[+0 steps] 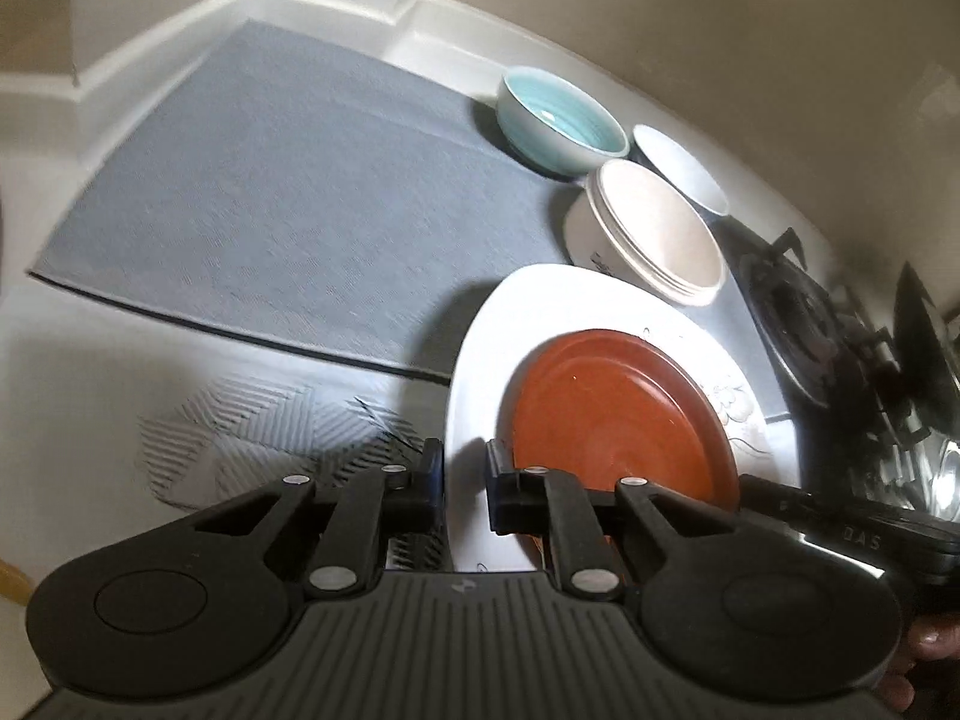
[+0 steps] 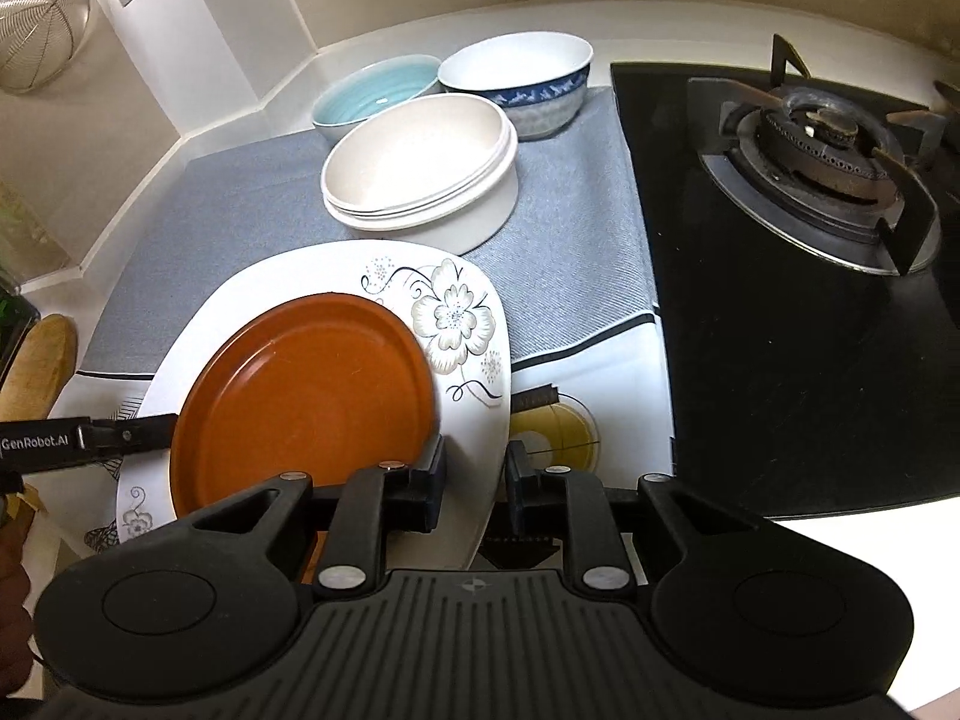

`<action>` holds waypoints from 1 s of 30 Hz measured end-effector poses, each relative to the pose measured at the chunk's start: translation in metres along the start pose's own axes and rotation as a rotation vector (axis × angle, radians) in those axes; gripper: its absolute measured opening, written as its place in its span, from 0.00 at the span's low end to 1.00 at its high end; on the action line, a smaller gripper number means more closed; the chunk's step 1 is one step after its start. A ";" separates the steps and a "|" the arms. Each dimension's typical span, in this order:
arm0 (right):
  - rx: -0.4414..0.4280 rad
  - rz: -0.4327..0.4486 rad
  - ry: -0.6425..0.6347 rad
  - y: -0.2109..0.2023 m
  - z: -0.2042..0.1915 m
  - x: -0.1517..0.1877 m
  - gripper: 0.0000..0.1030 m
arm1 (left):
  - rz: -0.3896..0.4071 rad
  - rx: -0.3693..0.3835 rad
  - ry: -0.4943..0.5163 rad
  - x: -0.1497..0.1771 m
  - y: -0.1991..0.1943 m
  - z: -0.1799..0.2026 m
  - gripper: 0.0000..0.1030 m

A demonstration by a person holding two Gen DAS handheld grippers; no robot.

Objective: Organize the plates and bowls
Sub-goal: 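Lower the brown plate onto the white plates and open the left gripper, then move the left gripper to the stack of cream bowls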

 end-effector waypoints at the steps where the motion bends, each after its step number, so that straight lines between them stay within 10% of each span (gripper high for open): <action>1: -0.002 0.000 -0.004 0.001 -0.004 0.000 0.21 | 0.003 -0.003 -0.004 -0.003 -0.002 -0.007 0.14; 18: -0.079 -0.017 -0.141 0.065 -0.166 -0.055 0.22 | 0.166 -0.140 -0.164 -0.067 -0.049 -0.153 0.15; 30: -0.066 -0.018 -0.158 0.071 -0.198 -0.062 0.26 | 0.209 -0.179 -0.177 -0.077 -0.059 -0.172 0.19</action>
Point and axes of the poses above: each gripper's, at about its wrist camera, not at the fingertips, and y roughly the way its jaws point, z to its right, x to its underside, the point moved 5 cm from there along y, roughly the way its jaws point, and after that the axes turned 7 degrees about x, right-handed, at the moved point
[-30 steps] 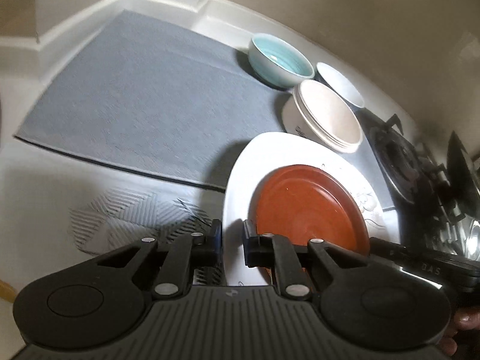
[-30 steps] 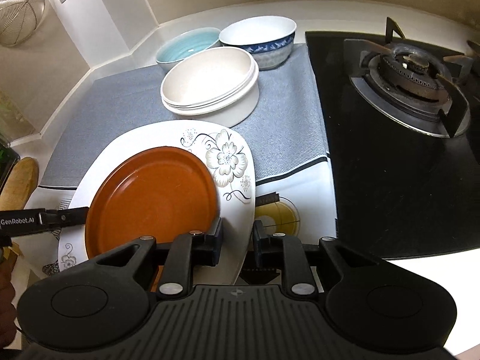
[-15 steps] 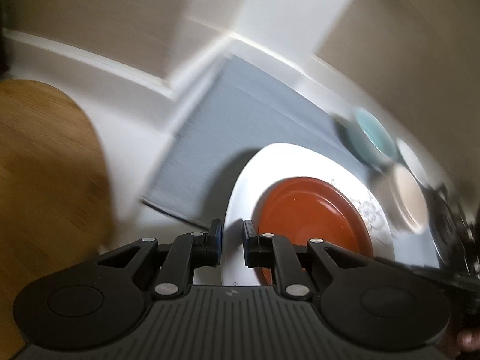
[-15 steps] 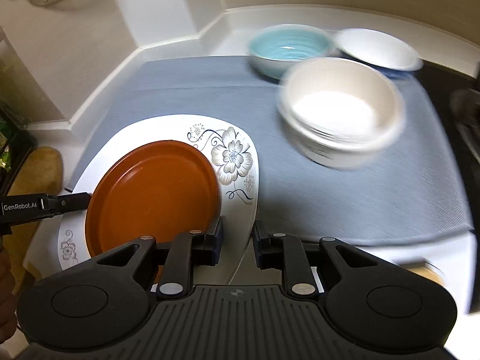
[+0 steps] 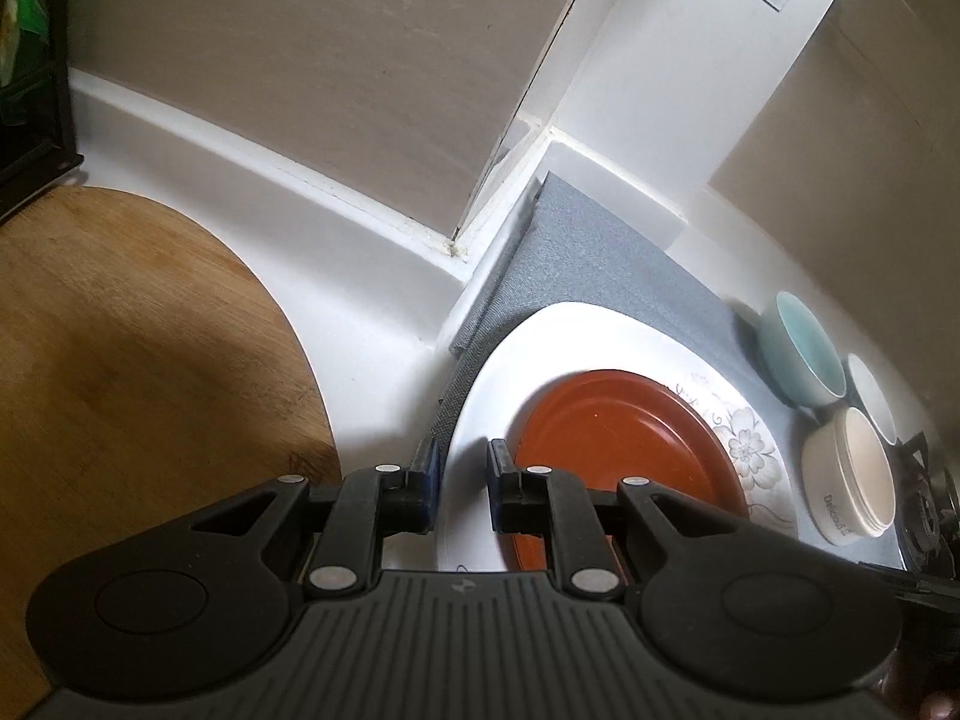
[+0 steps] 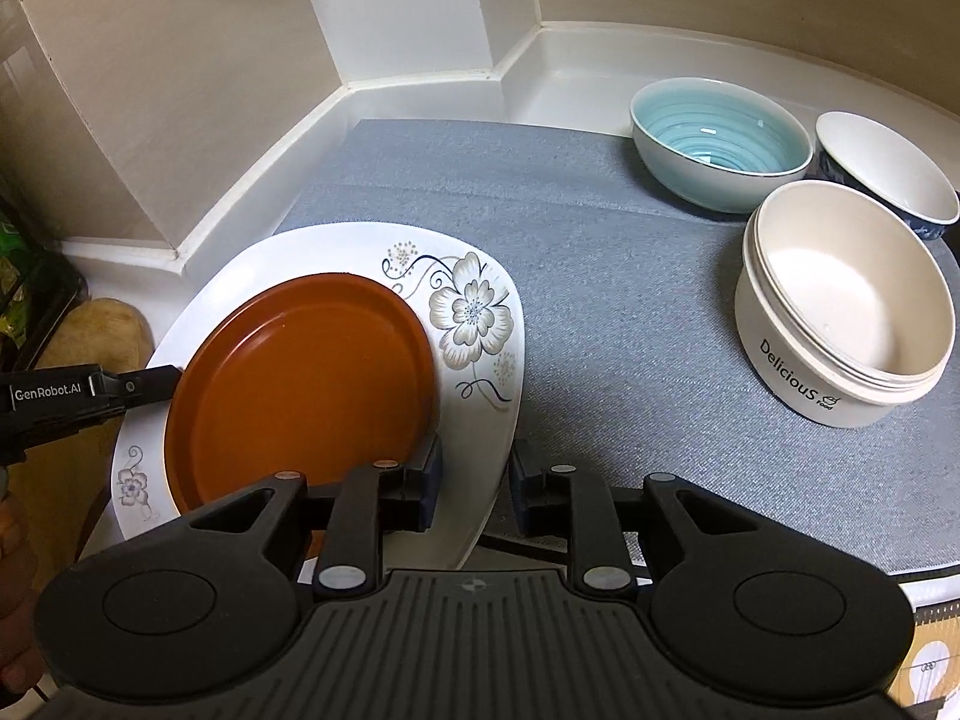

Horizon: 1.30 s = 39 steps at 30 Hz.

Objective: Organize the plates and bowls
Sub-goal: 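Move the left gripper to the stack of cream bowls, then grasp the cream bowl stack rim with the left gripper and lift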

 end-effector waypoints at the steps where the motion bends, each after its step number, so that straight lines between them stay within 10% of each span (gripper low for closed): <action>1: -0.001 -0.005 0.004 0.000 0.001 0.000 0.26 | 0.006 -0.008 0.003 0.003 -0.005 0.002 0.20; 6: 0.011 0.031 0.031 -0.014 0.017 0.001 0.27 | 0.064 -0.039 0.059 0.008 -0.024 0.021 0.38; 23: 0.016 0.196 0.001 -0.105 0.136 0.027 0.30 | 0.134 -0.060 0.201 0.059 -0.055 0.153 0.51; 26: 0.014 0.213 0.024 -0.120 0.163 0.035 0.30 | 0.100 0.000 0.237 0.075 -0.051 0.191 0.45; 30: 0.005 0.221 0.062 -0.133 0.194 0.048 0.30 | 0.032 0.108 0.270 0.097 -0.044 0.237 0.12; 39: -0.043 0.262 0.141 -0.160 0.252 0.080 0.30 | -0.006 0.095 0.269 0.092 -0.007 0.283 0.15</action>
Point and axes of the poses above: each gripper's, at about its wrist camera, not at the fingertips, and y roughly the way its jaws point, z to its right, x to its underside, the point moved 5 cm from there along y, roughly the way its jaws point, and after that the axes turned 7 degrees about x, right-handed, at the moved point
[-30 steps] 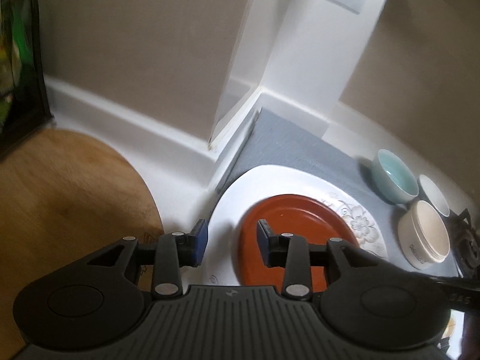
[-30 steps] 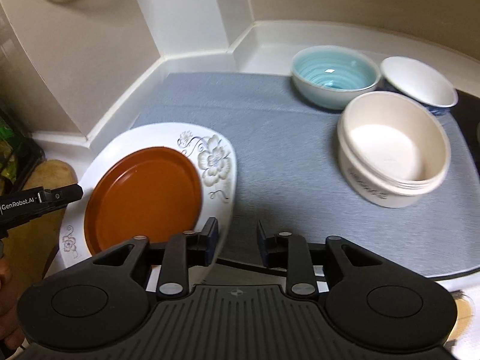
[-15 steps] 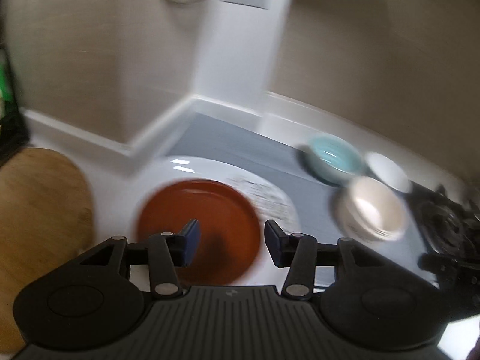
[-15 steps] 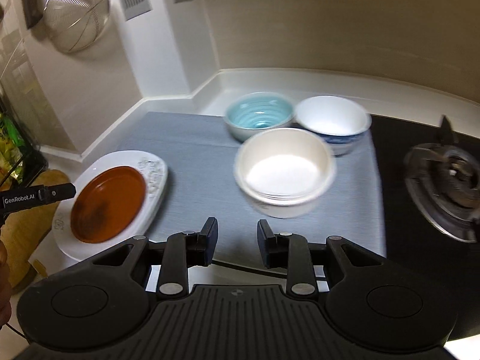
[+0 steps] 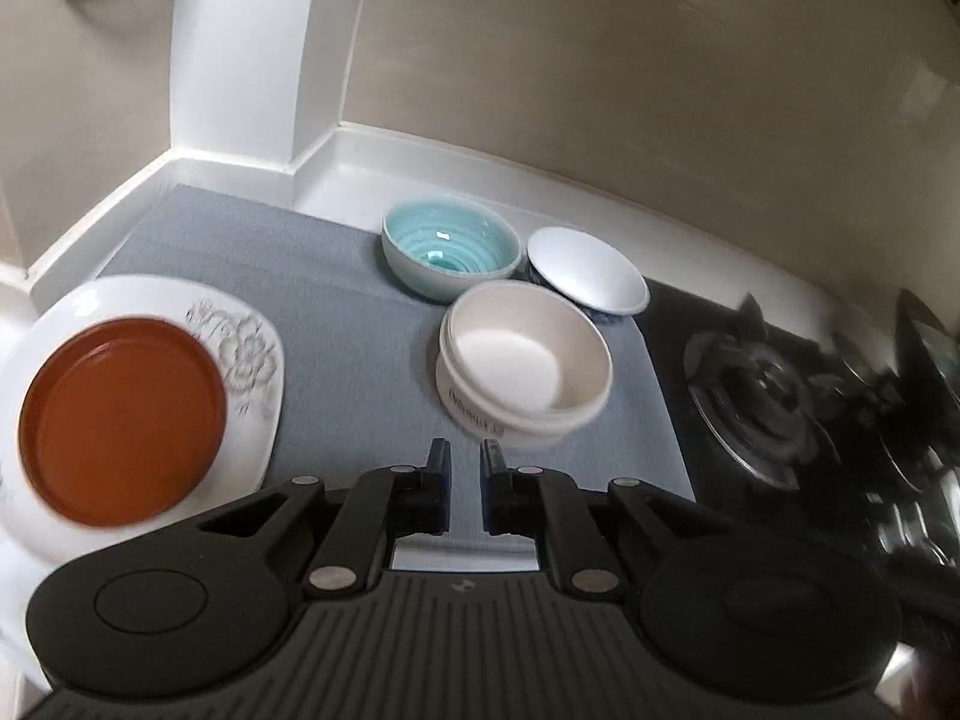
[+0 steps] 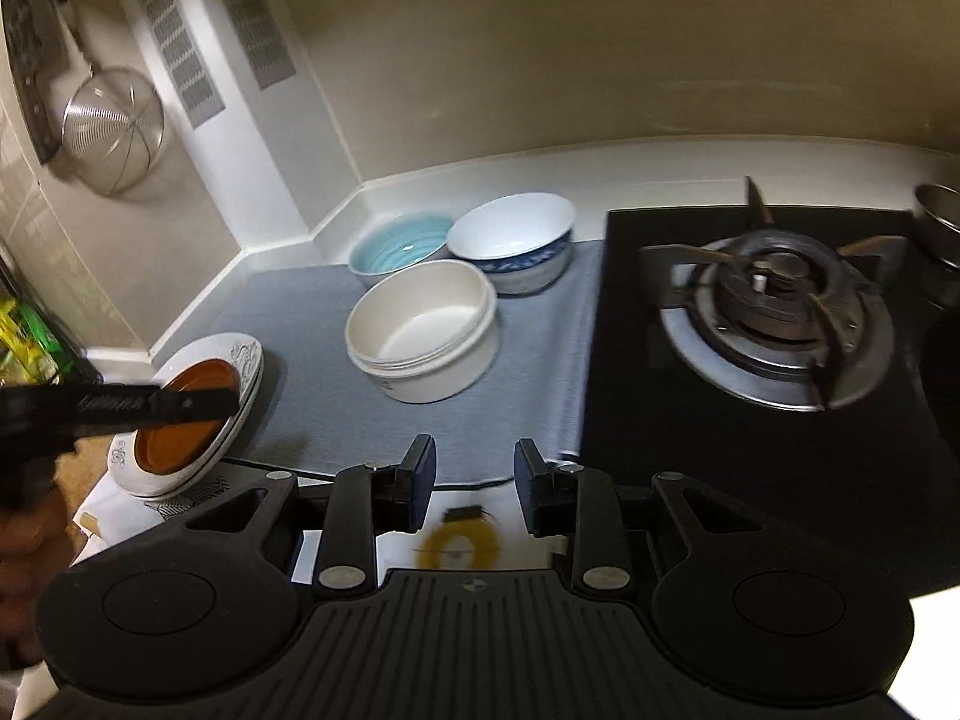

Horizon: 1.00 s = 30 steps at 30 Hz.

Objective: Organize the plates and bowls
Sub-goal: 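Grasp the cream bowl stack rim with the left gripper and lift, then set the cream bowls on the counter beside the plates, open left gripper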

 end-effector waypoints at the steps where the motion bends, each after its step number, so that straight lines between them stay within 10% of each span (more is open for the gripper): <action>1: 0.000 0.007 0.005 -0.003 0.006 0.001 0.30 | -0.003 -0.011 -0.004 -0.007 0.009 0.001 0.20; 3: 0.008 0.016 0.017 -0.009 0.016 0.004 0.30 | -0.020 -0.027 -0.037 -0.019 0.028 0.001 0.38; 10: 0.026 0.033 0.056 -0.034 0.046 0.011 0.30 | -0.076 -0.068 -0.182 -0.047 0.091 -0.009 0.38; 14: 0.023 0.031 0.070 -0.038 0.056 0.014 0.30 | -0.140 -0.076 -0.208 -0.040 0.110 -0.010 0.19; 30: -0.126 -0.015 0.045 -0.003 0.025 0.004 0.30 | -0.284 -0.044 -0.022 0.041 0.022 0.003 0.19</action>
Point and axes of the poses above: each gripper's, at about its wrist camera, not at the fingertips, and y roughly the way its jaws point, z to its right, x to its underside, the point moved 5 cm from there along y, roughly the way its jaws point, and after that the axes turned 7 degrees about x, right-handed, at the moved point
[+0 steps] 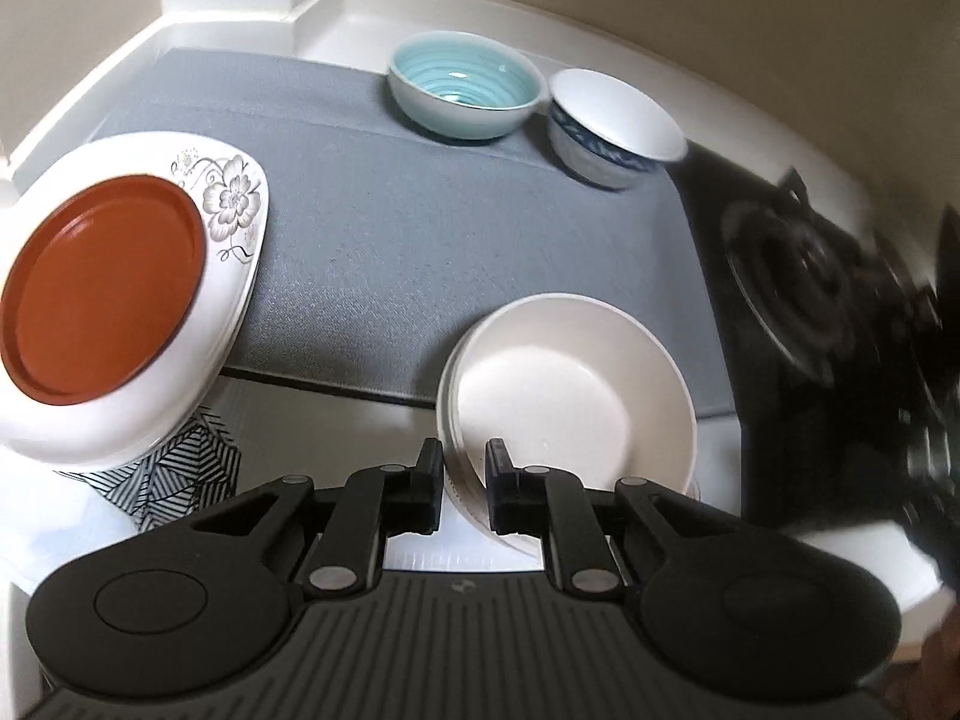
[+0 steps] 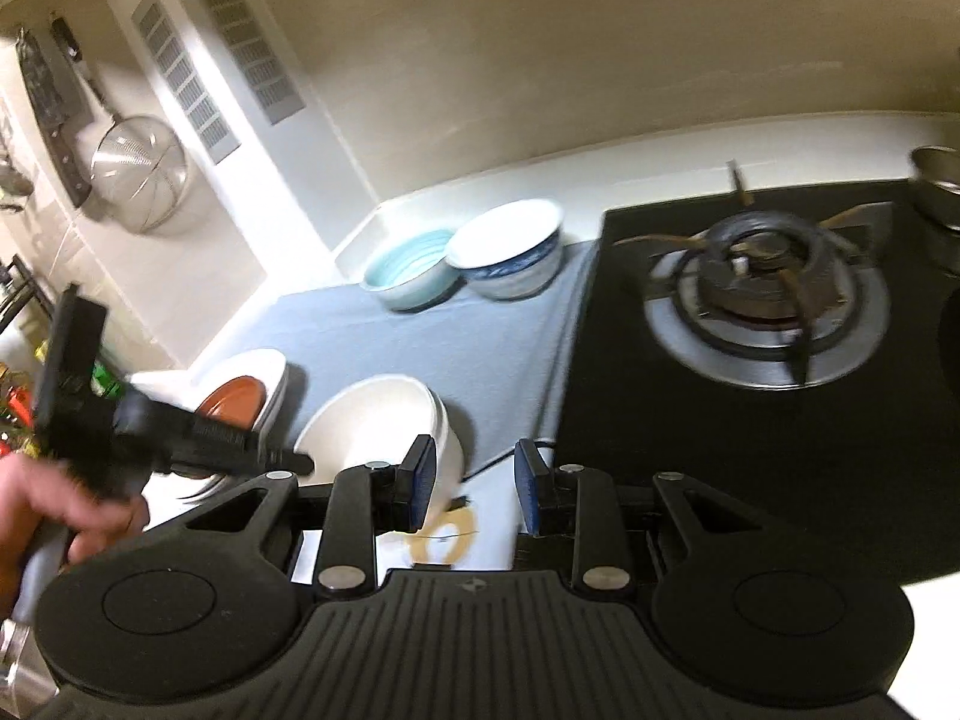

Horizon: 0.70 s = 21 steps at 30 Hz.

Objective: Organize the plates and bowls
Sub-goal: 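Set the cream bowls on the counter beside the plates, open left gripper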

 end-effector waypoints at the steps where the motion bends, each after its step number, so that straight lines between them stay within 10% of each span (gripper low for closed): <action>1: -0.007 -0.010 -0.001 0.006 -0.004 0.000 0.30 | 0.007 -0.005 0.007 0.001 -0.003 0.000 0.23; 3: -0.014 -0.039 -0.022 0.018 -0.014 0.000 0.30 | 0.031 -0.012 -0.004 -0.003 -0.009 0.001 0.40; 21: 0.131 -0.173 -0.050 0.077 -0.058 0.015 0.19 | 0.171 0.087 0.073 -0.077 -0.023 -0.032 0.32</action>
Point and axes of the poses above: each gripper's, at about its wrist camera, not at the fingertips, and y roughly the way its jaws point, z to its right, x to its underside, the point moved 5 cm from there along y, roughly the way its jaws point, and after that the axes turned 7 degrees about x, right-handed, at the moved point
